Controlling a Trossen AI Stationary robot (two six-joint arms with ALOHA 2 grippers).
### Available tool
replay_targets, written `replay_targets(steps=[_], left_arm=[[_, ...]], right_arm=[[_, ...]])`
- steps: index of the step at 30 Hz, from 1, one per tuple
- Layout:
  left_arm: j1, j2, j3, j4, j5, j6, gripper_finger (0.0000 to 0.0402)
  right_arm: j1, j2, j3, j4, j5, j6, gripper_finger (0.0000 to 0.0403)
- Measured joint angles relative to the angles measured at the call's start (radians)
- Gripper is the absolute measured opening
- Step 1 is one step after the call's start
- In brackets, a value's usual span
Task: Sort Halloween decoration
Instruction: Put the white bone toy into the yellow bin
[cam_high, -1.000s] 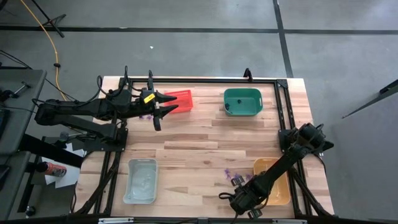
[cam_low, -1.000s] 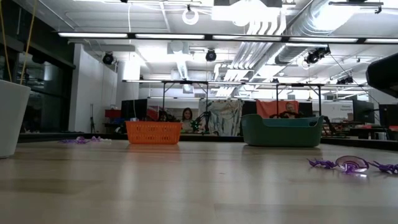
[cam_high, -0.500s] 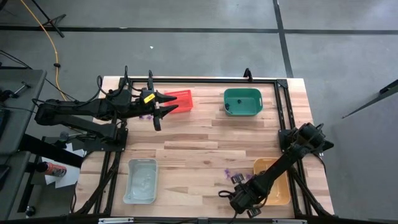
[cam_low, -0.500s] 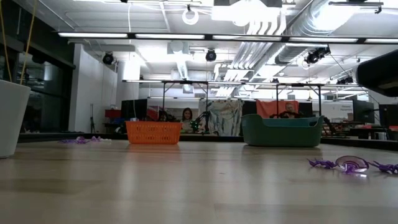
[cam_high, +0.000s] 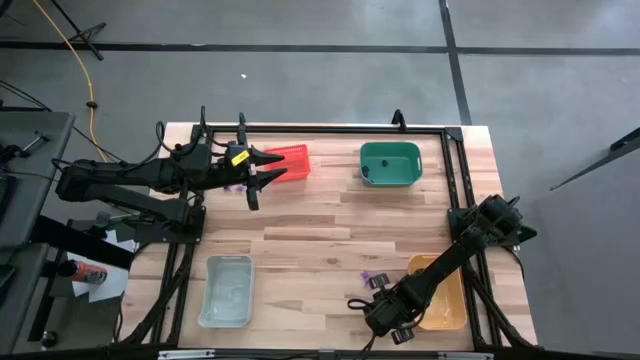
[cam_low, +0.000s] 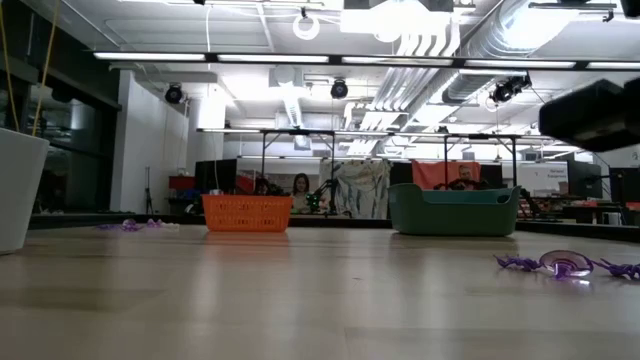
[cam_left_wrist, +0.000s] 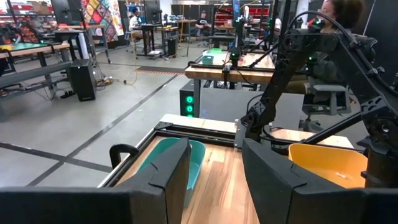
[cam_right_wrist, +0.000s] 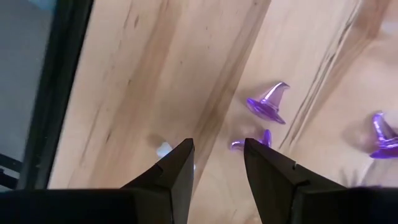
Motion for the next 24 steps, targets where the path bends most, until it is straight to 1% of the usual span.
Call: replay_targets(steps=[5, 9, 16, 24], left_arm=[[0.000, 0.000, 0.000, 0.000, 0.000, 0.000, 0.0136], [0.000, 0.000, 0.000, -0.001, 0.000, 0.000, 0.0136], [0.000, 0.000, 0.000, -0.002, 0.000, 0.000, 0.0136], [0.000, 0.000, 0.000, -0.002, 0.000, -0.013, 0.0136]], right_arm=[[0.005, -0.030, 0.000, 0.002, -0.008, 0.002, 0.0138], [0.034, -0.031, 0.000, 0.003, -0.039, -0.008, 0.0138], [0.083, -0.031, 0.000, 0.011, -0.015, -0.128, 0.0138], [0.078, -0.031, 0.000, 0.012, 0.007, -0.195, 0.0138]])
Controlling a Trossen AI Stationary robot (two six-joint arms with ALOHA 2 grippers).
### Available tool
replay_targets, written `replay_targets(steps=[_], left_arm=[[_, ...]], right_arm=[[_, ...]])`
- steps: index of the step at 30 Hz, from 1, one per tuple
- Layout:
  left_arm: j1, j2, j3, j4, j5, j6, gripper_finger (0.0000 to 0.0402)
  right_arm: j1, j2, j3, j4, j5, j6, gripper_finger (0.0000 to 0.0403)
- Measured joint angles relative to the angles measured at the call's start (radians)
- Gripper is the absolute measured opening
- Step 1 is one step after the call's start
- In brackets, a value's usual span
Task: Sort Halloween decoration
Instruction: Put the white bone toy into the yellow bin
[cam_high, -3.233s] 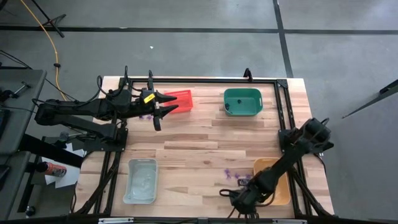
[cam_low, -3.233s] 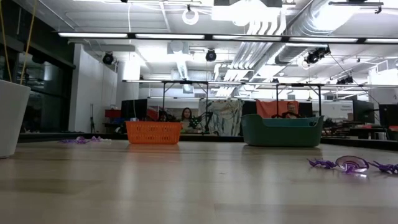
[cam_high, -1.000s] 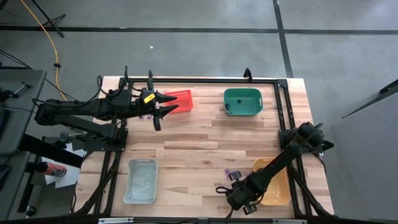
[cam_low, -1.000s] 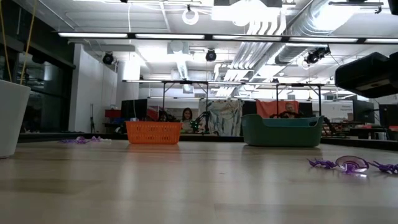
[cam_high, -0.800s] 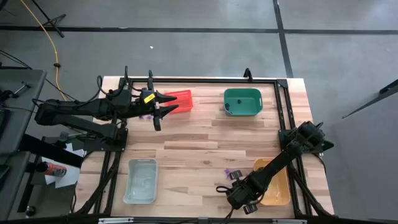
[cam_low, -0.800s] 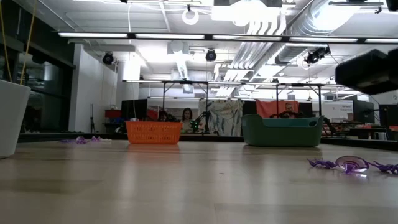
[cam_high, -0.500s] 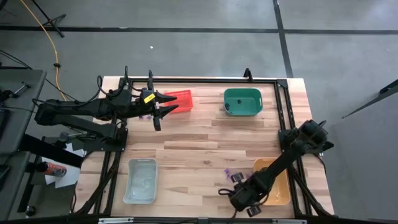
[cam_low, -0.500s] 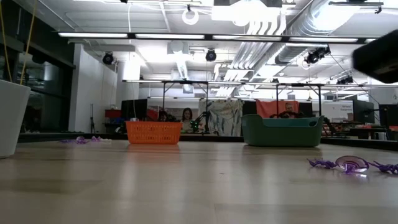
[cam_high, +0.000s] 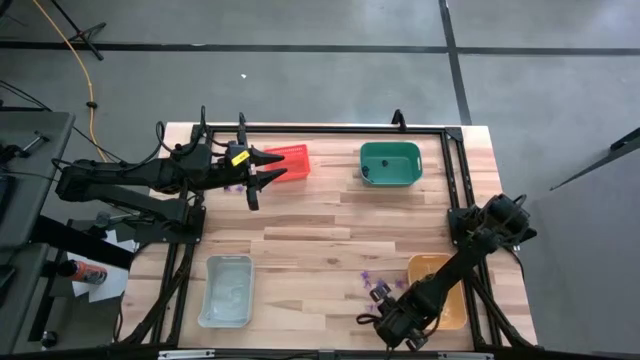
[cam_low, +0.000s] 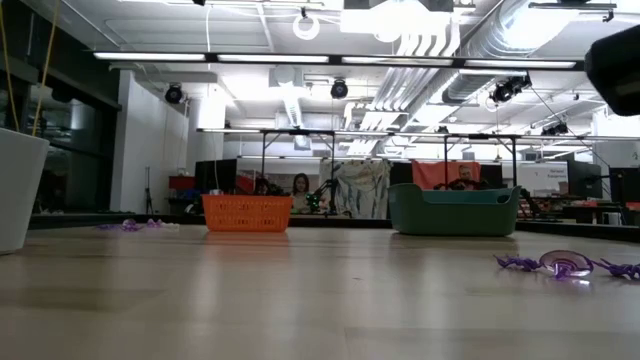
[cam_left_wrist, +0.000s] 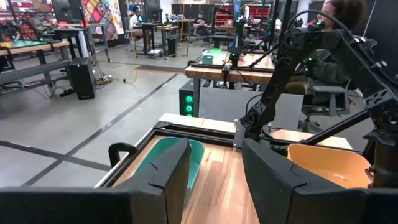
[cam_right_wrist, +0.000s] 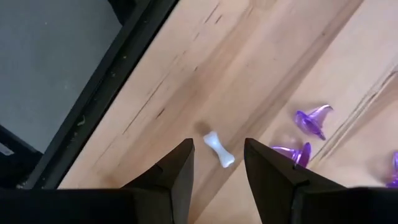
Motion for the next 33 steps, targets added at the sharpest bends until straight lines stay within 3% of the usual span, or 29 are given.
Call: replay_targets(steps=[33], left_arm=[[0.000, 0.000, 0.000, -0.001, 0.000, -0.022, 0.0136]], right_arm=[[-0.002, 0.047, -0.050, 0.088, 0.006, -0.047, 0.0138]])
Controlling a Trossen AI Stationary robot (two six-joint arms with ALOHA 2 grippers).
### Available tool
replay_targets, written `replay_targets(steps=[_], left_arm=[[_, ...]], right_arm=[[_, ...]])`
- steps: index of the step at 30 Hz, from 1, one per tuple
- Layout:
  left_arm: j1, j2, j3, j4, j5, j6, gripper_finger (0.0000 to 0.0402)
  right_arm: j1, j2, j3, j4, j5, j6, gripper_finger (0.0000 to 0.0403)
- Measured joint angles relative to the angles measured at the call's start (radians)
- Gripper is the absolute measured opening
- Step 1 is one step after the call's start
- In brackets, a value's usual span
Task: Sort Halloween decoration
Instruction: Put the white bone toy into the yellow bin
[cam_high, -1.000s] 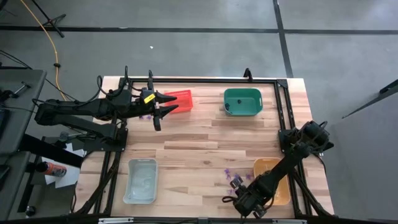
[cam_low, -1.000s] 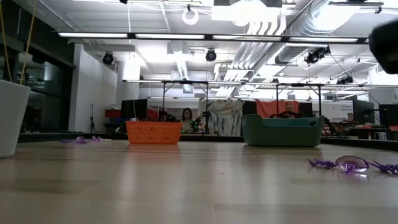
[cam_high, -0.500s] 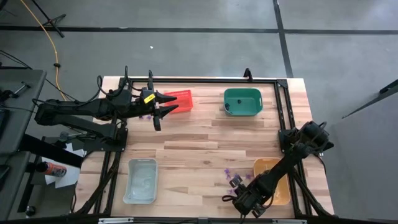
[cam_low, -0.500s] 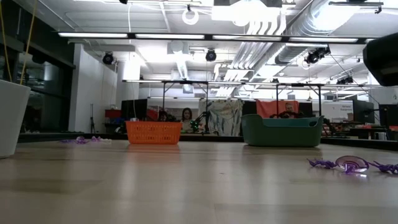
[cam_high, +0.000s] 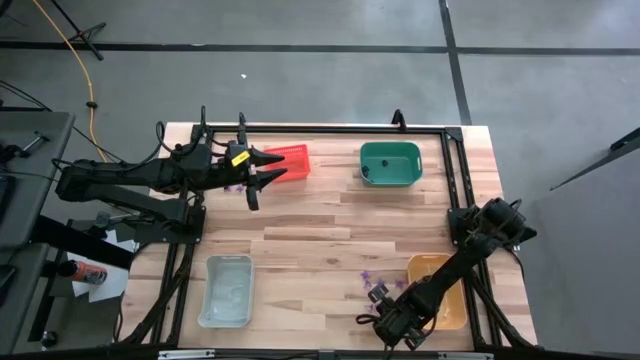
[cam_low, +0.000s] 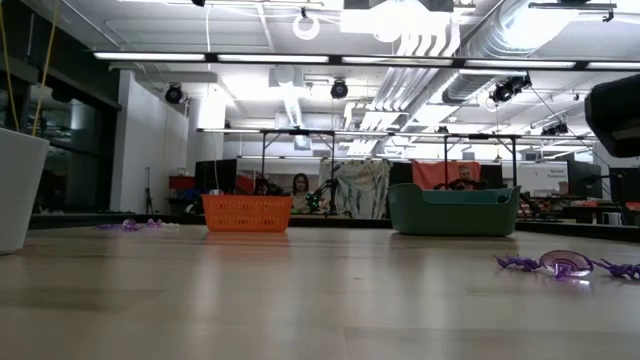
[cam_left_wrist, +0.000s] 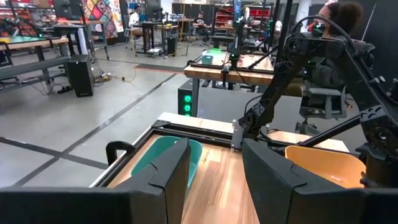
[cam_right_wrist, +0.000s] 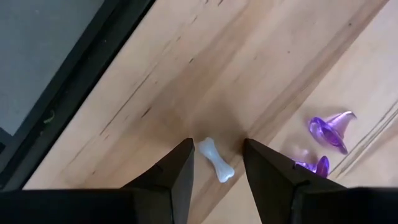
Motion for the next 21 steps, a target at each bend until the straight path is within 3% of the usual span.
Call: replay_targets(steps=[6, 21], left_arm=[[0.000, 0.000, 0.000, -0.009, 0.000, 0.000, 0.0136], [0.000, 0.000, 0.000, -0.019, 0.000, 0.000, 0.0136]], right_arm=[[0.000, 0.006, 0.002, -0.001, 0.003, -0.011, 0.0127], [-0.045, 0.008, 0.002, -0.004, -0.009, 0.004, 0.0022]])
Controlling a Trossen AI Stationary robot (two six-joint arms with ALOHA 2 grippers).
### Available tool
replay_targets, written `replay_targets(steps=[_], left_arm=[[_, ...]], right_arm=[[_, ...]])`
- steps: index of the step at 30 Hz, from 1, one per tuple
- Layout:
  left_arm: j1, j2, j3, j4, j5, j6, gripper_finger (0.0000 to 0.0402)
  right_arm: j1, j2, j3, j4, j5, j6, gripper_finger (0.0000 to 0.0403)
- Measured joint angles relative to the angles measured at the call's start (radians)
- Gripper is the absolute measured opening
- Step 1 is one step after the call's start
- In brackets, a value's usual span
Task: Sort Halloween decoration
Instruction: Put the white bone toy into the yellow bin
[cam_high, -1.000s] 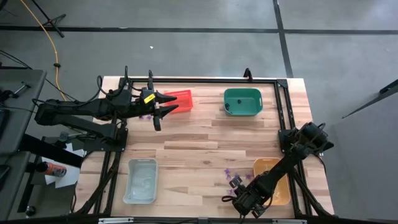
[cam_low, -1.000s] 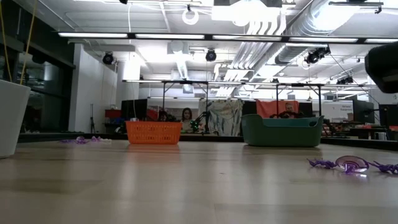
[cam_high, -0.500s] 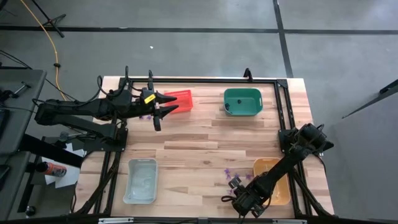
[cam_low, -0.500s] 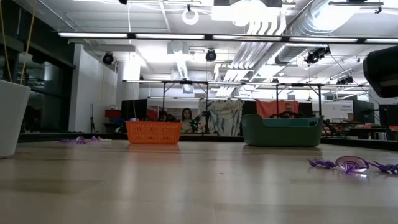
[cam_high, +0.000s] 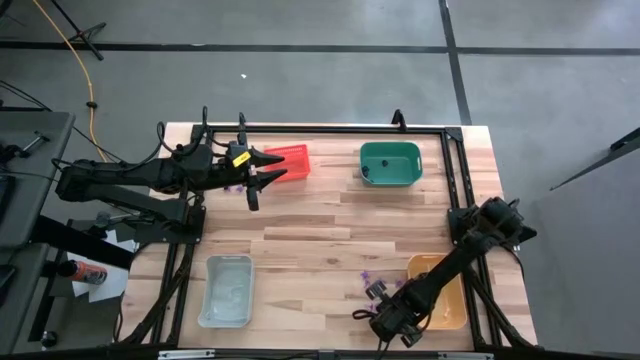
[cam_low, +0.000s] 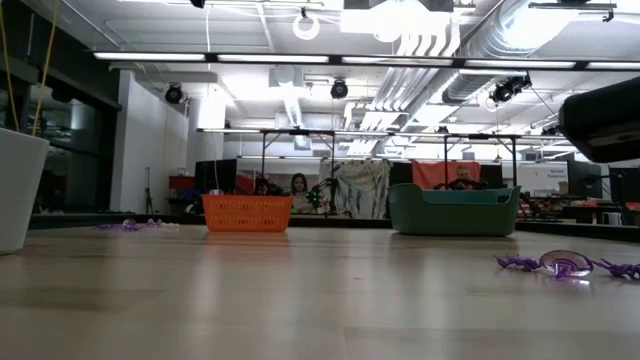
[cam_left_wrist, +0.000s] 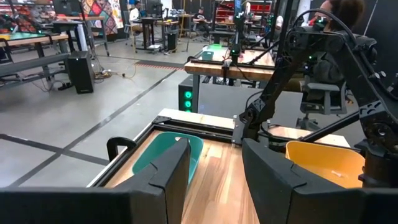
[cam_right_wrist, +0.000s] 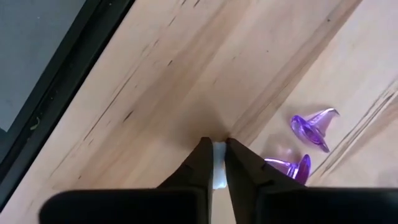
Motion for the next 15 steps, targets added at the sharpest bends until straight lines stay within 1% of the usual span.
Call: replay_targets(steps=[3, 15], left_arm=[[0.000, 0.000, 0.000, 0.000, 0.000, 0.000, 0.0136], [0.000, 0.000, 0.000, -0.004, 0.000, 0.001, 0.0136]], right_arm=[[-0.005, 0.000, -0.001, 0.000, -0.005, -0.003, 0.0015], [-0.005, 0.001, -0.001, 0.000, -0.004, -0.003, 0.0012]])
